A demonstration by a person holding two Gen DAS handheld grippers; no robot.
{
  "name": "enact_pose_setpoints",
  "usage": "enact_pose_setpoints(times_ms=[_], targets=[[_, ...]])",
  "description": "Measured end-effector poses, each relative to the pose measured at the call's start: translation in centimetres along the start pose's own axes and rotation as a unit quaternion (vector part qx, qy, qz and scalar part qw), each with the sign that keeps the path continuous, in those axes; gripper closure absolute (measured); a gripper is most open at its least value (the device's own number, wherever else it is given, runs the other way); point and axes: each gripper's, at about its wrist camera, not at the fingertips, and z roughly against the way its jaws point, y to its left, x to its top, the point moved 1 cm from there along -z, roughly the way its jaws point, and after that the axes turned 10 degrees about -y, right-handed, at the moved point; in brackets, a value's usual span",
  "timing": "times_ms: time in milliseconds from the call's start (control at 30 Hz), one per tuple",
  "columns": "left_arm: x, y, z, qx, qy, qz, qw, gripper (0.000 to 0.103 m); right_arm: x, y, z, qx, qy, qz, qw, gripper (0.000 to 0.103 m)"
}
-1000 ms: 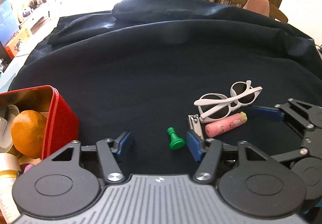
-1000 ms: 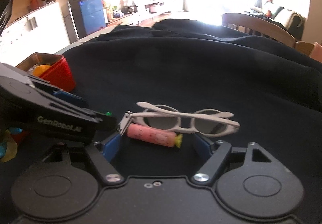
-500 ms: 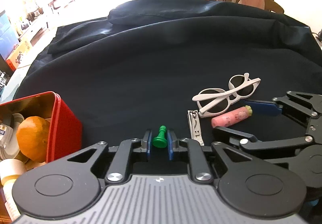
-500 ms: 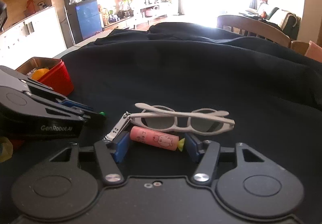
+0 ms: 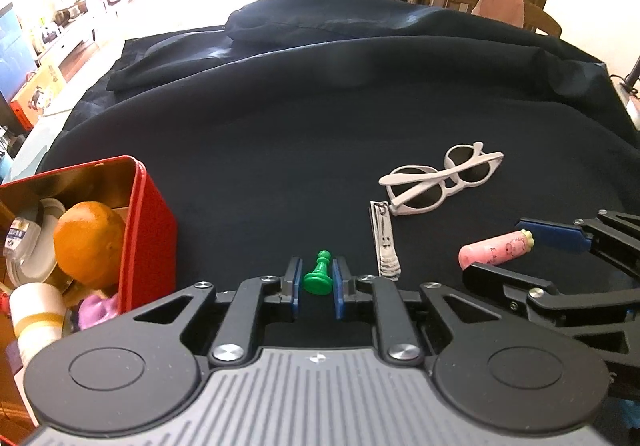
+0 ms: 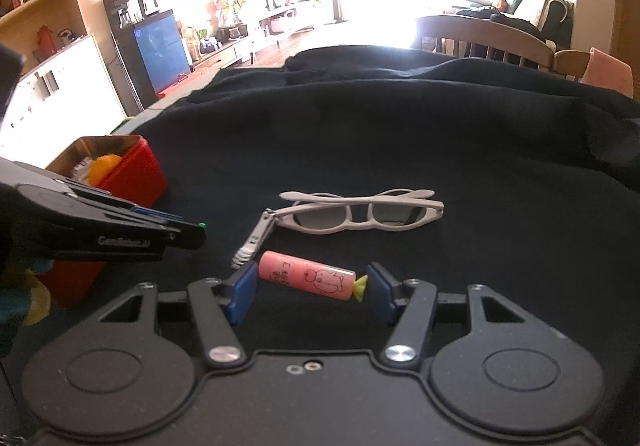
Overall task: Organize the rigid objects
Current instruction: 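Lift the green pawn with the left tool while the right tool lifts the pink tube, then carry the pawn with the left tool while the right tool carries the tube over the red box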
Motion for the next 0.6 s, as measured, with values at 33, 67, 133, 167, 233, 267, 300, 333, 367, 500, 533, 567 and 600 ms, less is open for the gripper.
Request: enact_pose_setpoints(times_ms=[33,67,133,167,233,267,300,333,367,500,533,567,600], targets=[[0.0,0.0,0.3,-0.002,-0.001,0.001,1.0,0.088,0.1,0.2,0.4,0.0,-0.001,-0.002,1.0,0.045],[-0.1,0.0,0.7,-0.003,-0.003,0.001,1.0,0.088,0.2,0.5,0.7,0.0,-0.002,-0.003,1.0,0.045],[-0.1,0.1,1.4,-0.008,-0.004,0.002,1.0,0.088,0.5,1.0,1.3,0.0,-0.006,-0.004,1.0,0.045],[-0.1,0.2,1.8,-0.01,-0.005,0.004,0.9999,0.088,0.6,1.2,1.8,0.001,-0.009,-0.005,1.0,0.045],[-0.2,0.4,2.6,-0.014,-0.008,0.005,0.9999,0.088,0.9,1.6,2.6,0.003,-0.012,-0.006,1.0,0.045],[-0.2,0.4,3.0,-0.015,-0.009,0.004,0.9998,0.088,1.1,1.9,3.0,0.004,-0.014,-0.006,1.0,0.045],[-0.3,0.5,3.5,-0.016,-0.011,0.005,0.9998,0.088,1.2,2.3,3.3,0.004,-0.015,-0.006,1.0,0.045],[-0.3,0.6,3.9,-0.018,-0.012,0.007,0.9997,0.088,1.3,2.6,3.6,0.004,-0.015,-0.006,1.0,0.045],[-0.4,0.7,4.3,-0.02,-0.013,0.008,0.9997,0.088,1.4,3.0,3.9,0.004,-0.016,-0.006,1.0,0.045],[-0.6,1.6,6.2,-0.023,-0.02,0.01,0.9995,0.088,1.8,4.5,5.1,0.007,-0.023,-0.007,1.0,0.045],[-0.7,1.8,6.6,-0.024,-0.022,0.011,0.9994,0.088,1.9,4.9,5.3,0.008,-0.025,-0.006,1.0,0.045],[-0.8,2.1,7.0,-0.024,-0.024,0.011,0.9993,0.088,1.9,5.2,5.6,0.009,-0.027,-0.004,1.0,0.045],[-0.8,2.4,7.4,-0.025,-0.026,0.012,0.9993,0.088,2.0,5.7,5.9,0.009,-0.029,-0.004,1.0,0.045]])
